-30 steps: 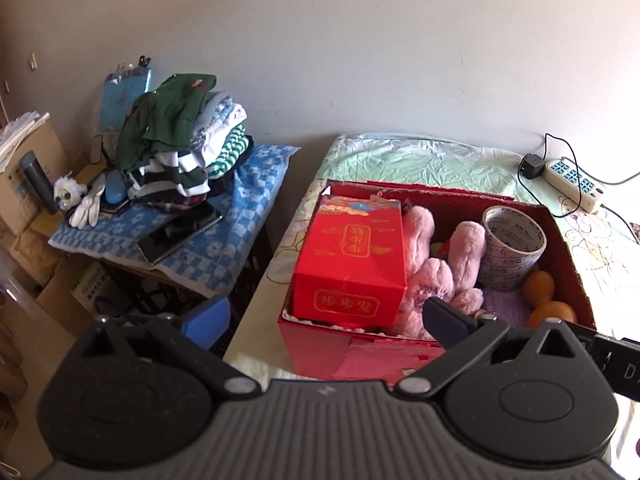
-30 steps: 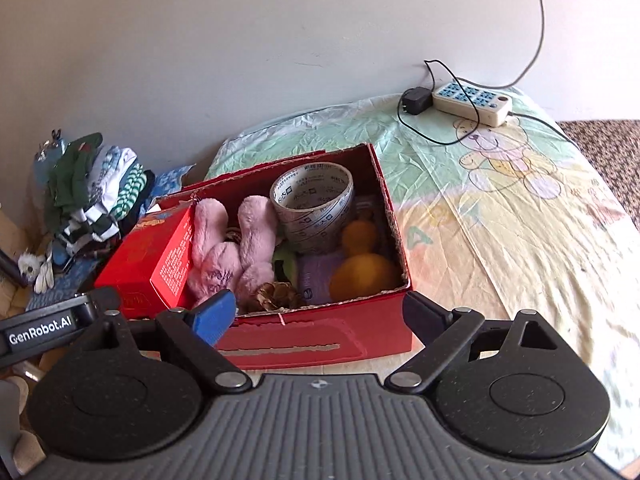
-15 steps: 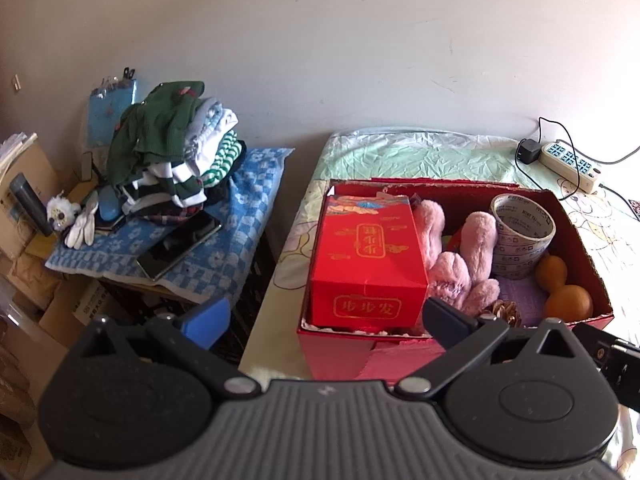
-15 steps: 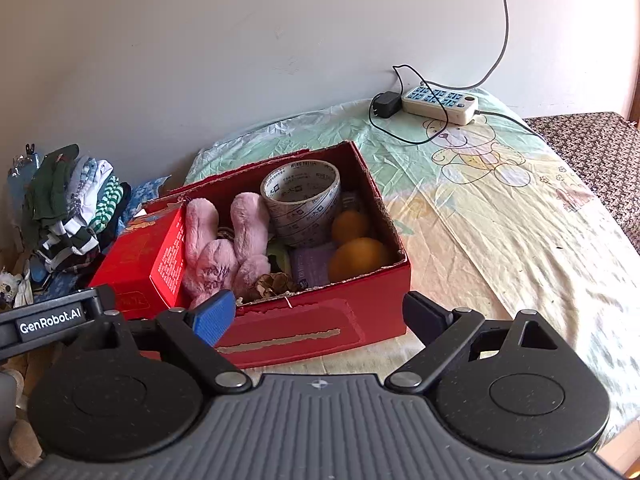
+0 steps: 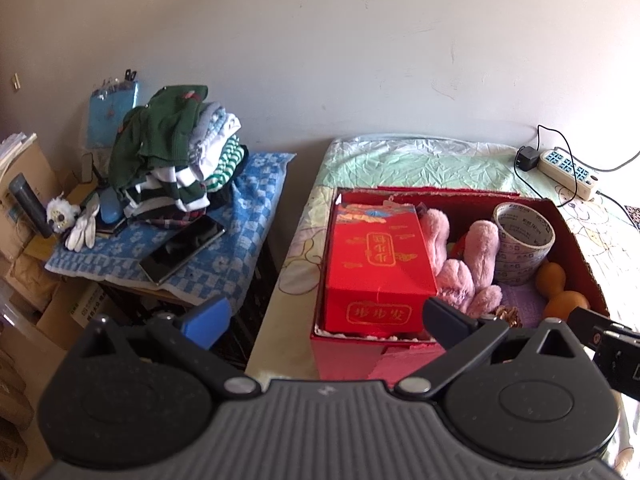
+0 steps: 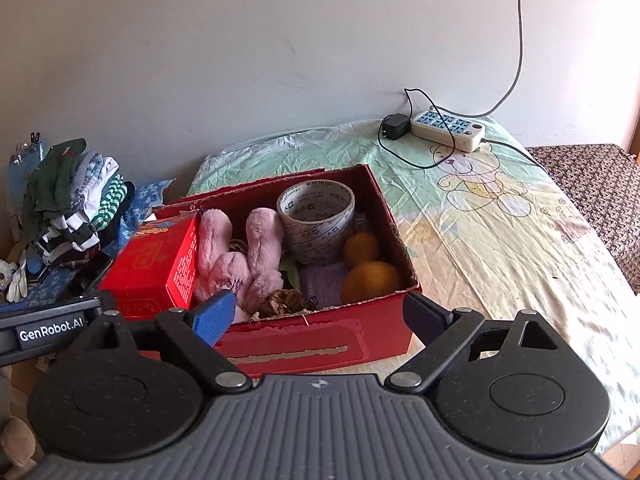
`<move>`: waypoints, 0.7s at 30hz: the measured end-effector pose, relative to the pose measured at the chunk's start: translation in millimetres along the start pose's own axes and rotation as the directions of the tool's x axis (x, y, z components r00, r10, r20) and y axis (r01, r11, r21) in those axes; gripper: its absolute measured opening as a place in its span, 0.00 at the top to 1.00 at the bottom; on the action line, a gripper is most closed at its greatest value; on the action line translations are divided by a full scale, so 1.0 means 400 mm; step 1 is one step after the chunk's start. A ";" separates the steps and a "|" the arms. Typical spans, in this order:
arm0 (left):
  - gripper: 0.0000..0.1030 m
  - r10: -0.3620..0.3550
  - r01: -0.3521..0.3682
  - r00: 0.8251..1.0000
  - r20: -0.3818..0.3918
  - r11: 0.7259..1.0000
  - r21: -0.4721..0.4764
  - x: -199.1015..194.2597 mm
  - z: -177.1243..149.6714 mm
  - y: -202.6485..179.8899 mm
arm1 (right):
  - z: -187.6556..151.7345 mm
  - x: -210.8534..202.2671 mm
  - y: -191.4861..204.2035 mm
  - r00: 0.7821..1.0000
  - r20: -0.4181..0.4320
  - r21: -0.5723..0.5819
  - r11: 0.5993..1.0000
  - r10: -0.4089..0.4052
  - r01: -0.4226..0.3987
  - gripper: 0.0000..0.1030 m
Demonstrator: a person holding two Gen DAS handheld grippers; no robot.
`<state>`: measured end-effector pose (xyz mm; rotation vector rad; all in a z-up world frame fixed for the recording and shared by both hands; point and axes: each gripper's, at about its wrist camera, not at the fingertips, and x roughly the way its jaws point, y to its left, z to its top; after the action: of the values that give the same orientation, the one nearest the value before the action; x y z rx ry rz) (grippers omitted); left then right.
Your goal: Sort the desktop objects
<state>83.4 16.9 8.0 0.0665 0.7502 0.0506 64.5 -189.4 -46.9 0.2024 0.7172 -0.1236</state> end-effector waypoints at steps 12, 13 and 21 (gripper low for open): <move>0.01 0.003 -0.003 1.000 -0.018 0.999 -0.034 0.027 0.032 -0.014 | 0.062 0.038 -0.001 0.999 -0.003 -0.023 0.999 0.032 -0.032 0.10; 0.01 0.007 -0.008 1.000 -0.020 0.999 -0.038 0.030 0.034 -0.017 | 0.066 0.042 -0.001 0.999 -0.005 -0.026 0.999 0.034 -0.034 0.10; 0.01 0.014 -0.016 0.999 -0.041 0.998 -0.058 0.061 0.050 -0.035 | 0.093 0.078 -0.012 0.998 -0.025 -0.057 0.997 0.052 -0.054 0.10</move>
<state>115.3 3.9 5.0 0.0156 0.7884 0.0882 110.7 -203.7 -40.9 0.1680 0.7375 -0.0502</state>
